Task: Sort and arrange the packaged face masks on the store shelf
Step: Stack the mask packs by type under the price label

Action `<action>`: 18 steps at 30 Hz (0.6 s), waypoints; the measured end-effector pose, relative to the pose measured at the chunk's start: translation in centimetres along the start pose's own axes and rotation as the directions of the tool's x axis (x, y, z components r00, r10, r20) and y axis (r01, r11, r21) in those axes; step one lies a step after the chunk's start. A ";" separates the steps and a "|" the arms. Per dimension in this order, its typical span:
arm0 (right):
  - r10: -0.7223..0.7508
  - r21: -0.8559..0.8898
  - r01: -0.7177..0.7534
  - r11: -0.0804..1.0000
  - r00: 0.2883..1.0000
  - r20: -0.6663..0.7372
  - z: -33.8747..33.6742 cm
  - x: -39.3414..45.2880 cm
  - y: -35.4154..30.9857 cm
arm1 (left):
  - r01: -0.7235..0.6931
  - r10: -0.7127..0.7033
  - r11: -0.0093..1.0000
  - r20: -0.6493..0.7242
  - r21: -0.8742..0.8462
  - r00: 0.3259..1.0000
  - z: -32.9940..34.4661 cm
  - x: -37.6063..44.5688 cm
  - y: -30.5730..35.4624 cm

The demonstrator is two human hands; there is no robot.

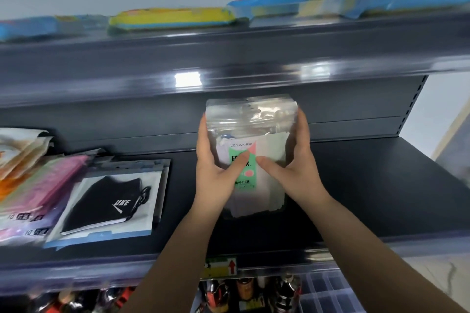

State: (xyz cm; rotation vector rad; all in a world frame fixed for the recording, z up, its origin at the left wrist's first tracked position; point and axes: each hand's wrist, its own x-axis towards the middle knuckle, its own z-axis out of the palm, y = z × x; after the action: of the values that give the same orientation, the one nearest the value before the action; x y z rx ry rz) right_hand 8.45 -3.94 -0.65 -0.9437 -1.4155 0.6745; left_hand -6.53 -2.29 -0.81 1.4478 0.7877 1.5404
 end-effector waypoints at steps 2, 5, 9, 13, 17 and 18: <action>-0.014 0.024 0.014 1.000 1.000 -0.001 -0.2 0.3 -0.4 | -0.007 0.008 0.999 -0.025 0.041 1.000 -0.6 0.1 0.2; -0.029 0.049 0.031 0.998 0.999 -0.033 -0.4 0.7 -1.3 | -0.060 0.073 0.992 -0.109 0.114 0.991 -1.1 0.5 1.0; -0.106 -0.040 0.104 0.994 0.992 -0.070 0.1 1.9 -2.0 | -0.087 0.107 0.979 -0.102 0.182 0.989 -0.5 1.4 1.6; -0.154 -0.132 0.142 0.981 0.984 -0.086 0.2 2.5 -1.7 | -0.105 0.143 0.955 -0.120 0.277 0.982 -0.6 1.4 1.0; -0.120 -0.082 0.114 0.990 0.990 -0.079 0.1 2.2 -1.4 | -0.099 0.123 0.960 -0.076 0.261 0.989 -1.0 1.4 0.5; -0.091 -0.055 0.087 0.995 0.994 -0.063 0.0 2.0 -1.1 | -0.086 0.105 0.965 -0.063 0.248 0.992 -1.1 1.2 0.1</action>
State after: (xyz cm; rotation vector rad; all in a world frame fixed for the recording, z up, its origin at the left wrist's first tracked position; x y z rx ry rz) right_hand 8.49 -2.81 1.32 -0.9294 -1.4143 0.5381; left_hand -7.63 -1.17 -0.33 1.6341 0.9945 1.6231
